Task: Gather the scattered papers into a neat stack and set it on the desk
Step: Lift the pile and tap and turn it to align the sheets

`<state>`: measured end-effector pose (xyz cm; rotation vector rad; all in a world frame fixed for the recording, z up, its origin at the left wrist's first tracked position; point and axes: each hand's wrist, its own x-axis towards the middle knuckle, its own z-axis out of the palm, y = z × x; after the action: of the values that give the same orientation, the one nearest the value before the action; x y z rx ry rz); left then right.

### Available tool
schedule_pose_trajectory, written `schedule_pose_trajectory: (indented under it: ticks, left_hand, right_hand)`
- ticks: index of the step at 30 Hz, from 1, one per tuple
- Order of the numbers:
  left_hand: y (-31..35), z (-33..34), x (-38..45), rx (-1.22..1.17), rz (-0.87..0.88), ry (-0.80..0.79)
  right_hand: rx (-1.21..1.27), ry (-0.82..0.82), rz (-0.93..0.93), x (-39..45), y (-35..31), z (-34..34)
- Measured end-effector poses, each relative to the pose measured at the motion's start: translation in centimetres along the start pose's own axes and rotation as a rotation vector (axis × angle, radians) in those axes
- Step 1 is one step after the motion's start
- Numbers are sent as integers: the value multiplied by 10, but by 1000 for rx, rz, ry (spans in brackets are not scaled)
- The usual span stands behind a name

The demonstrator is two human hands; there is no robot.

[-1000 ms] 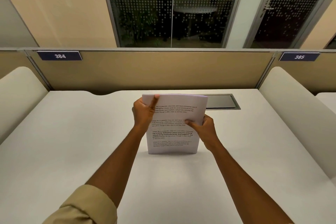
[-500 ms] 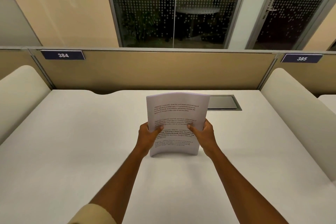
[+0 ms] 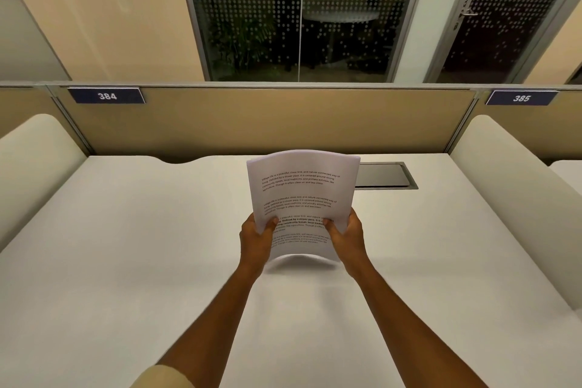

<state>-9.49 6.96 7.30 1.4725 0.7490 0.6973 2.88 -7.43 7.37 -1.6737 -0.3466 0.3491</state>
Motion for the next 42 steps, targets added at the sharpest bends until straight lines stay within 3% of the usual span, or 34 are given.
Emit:
schedule_pose_trajectory:
  ticks: [6, 28, 37, 42]
  left_hand:
    - [3, 2, 1, -36, 7, 83]
    - [-17, 4, -7, -33, -30, 76]
    - [-6, 1, 6, 37, 9, -8]
    - [30, -9, 36, 216, 102, -185]
  right_hand:
    - [19, 13, -14, 3, -4, 2]
    - [8, -47, 63, -10, 25, 2]
    - [-14, -59, 51, -6, 23, 2]
    - [56, -40, 29, 9, 0, -3]
